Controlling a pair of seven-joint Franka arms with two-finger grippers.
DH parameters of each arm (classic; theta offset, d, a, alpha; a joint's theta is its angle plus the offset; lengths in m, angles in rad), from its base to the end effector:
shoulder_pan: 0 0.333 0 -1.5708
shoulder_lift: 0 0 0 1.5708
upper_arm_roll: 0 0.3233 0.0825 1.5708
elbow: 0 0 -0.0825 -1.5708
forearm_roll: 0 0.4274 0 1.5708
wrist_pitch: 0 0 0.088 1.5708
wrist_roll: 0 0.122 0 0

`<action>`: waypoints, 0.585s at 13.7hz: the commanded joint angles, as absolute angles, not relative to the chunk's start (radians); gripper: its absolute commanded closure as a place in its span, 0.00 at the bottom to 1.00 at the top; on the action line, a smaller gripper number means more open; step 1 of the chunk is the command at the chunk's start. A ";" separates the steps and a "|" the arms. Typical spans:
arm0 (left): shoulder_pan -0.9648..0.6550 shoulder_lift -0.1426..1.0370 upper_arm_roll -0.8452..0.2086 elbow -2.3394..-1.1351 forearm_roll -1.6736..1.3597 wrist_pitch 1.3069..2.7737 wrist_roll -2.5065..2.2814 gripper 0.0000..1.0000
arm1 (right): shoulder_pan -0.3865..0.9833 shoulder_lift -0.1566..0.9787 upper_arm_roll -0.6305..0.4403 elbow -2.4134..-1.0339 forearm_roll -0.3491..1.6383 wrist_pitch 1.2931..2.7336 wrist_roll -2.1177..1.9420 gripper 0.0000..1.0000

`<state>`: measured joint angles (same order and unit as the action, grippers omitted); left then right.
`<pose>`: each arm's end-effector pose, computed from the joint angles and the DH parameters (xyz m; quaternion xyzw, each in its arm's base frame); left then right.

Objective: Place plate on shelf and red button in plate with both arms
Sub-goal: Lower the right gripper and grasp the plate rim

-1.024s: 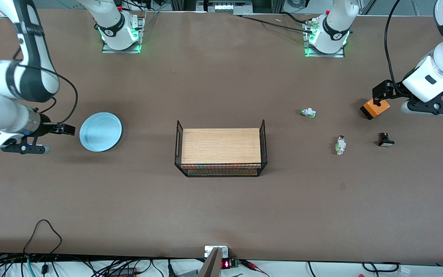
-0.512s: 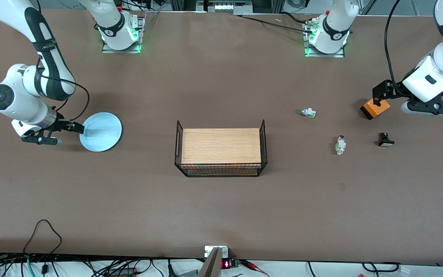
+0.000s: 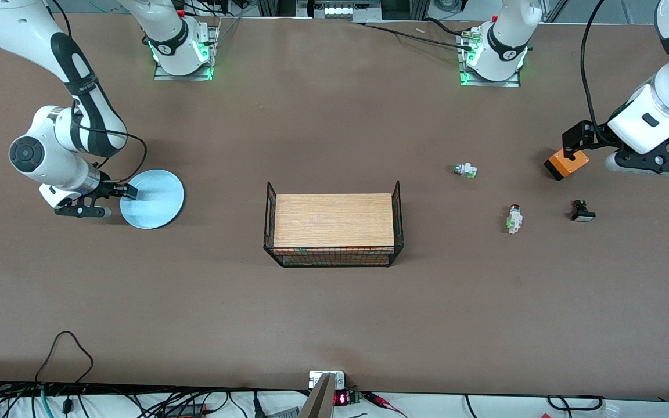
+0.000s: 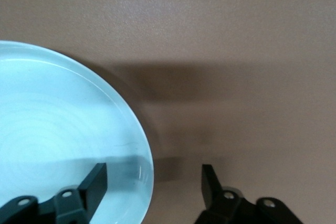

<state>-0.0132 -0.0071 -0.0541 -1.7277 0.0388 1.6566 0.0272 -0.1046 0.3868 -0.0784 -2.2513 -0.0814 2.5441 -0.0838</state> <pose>0.5941 -0.0357 0.5474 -0.9981 0.0495 0.0316 0.0201 0.5436 -0.1029 0.1377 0.9982 -0.0127 -0.0512 0.0296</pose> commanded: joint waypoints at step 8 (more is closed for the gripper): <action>-0.011 -0.014 -0.054 -1.718 0.029 1.638 0.052 0.00 | -0.115 0.371 -0.046 -2.240 -0.080 2.492 -0.097 1.00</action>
<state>-0.0132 -0.0071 -0.0541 -1.7277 0.0387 1.6565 0.0272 -0.1061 0.3729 -0.0654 -2.2485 -0.0813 2.5283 -0.0919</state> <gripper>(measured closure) 0.000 0.943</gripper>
